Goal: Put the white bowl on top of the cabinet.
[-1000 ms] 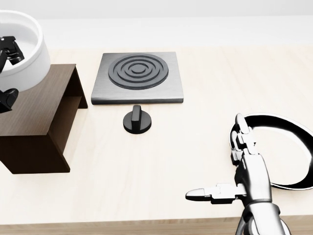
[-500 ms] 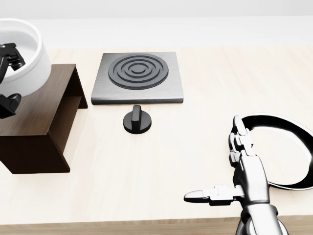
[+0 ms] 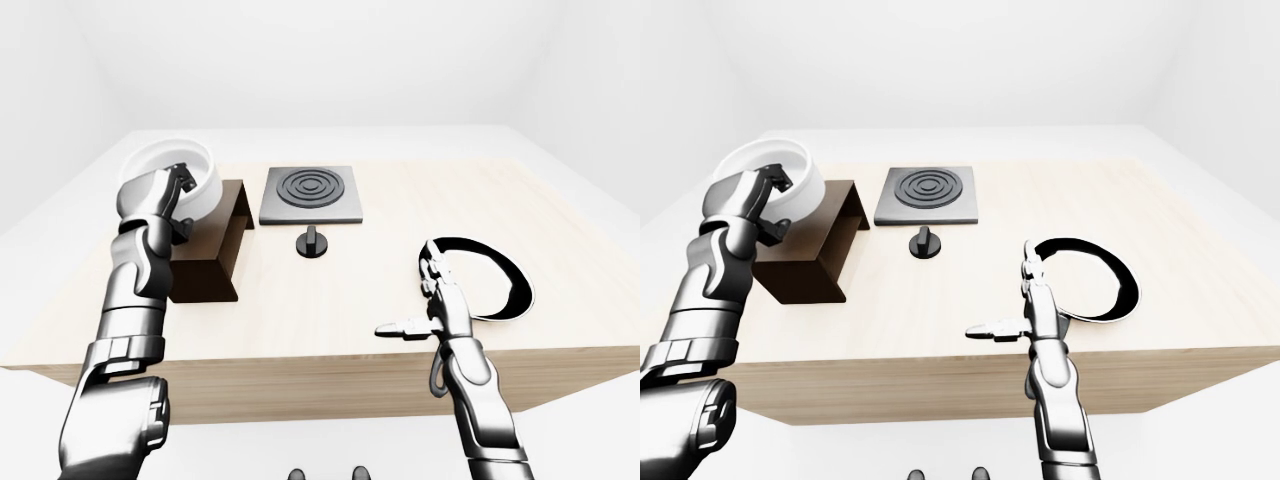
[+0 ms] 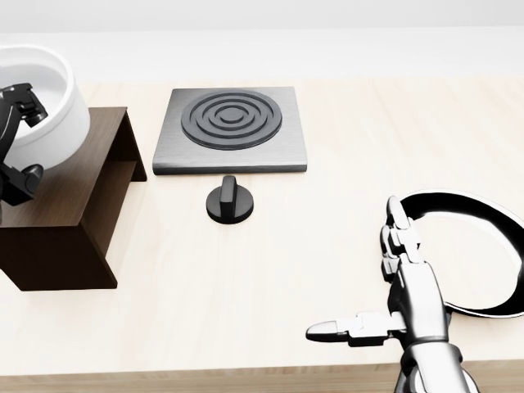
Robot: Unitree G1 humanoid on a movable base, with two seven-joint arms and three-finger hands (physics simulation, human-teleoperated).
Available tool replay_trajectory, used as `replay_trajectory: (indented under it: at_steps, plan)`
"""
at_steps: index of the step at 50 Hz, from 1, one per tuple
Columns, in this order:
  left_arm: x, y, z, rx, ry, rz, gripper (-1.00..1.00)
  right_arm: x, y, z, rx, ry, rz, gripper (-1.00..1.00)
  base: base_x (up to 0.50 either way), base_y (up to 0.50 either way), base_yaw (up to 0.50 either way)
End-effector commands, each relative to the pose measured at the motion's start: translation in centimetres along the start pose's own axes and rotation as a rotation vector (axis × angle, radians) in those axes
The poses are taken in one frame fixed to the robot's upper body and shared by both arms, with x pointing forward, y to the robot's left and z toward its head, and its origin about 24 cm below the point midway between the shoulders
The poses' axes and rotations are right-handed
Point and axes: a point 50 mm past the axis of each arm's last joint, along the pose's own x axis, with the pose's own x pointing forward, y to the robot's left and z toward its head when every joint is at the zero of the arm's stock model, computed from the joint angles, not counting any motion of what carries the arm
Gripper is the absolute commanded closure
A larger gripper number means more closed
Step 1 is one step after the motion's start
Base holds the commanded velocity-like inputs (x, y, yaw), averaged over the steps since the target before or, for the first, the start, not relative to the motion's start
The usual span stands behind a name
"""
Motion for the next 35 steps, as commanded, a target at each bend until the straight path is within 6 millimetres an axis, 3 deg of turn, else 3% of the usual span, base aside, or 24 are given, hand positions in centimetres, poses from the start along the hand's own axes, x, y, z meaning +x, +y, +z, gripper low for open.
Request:
replay_trajectory:
  at_steps: [1,35]
  plan:
    - [0.2,0.8,-0.1,-0.002,0.007,0.077,1.0,0.0,0.1,-0.1,-0.003,0.005,0.003,-1.0,0.0,0.0,0.0]
    - [0.2,-0.4,-0.7,-0.021,0.037,0.07,1.0,-0.1,0.4,-0.5,-0.015,0.023,0.012,-1.0,0.0,0.0,0.0]
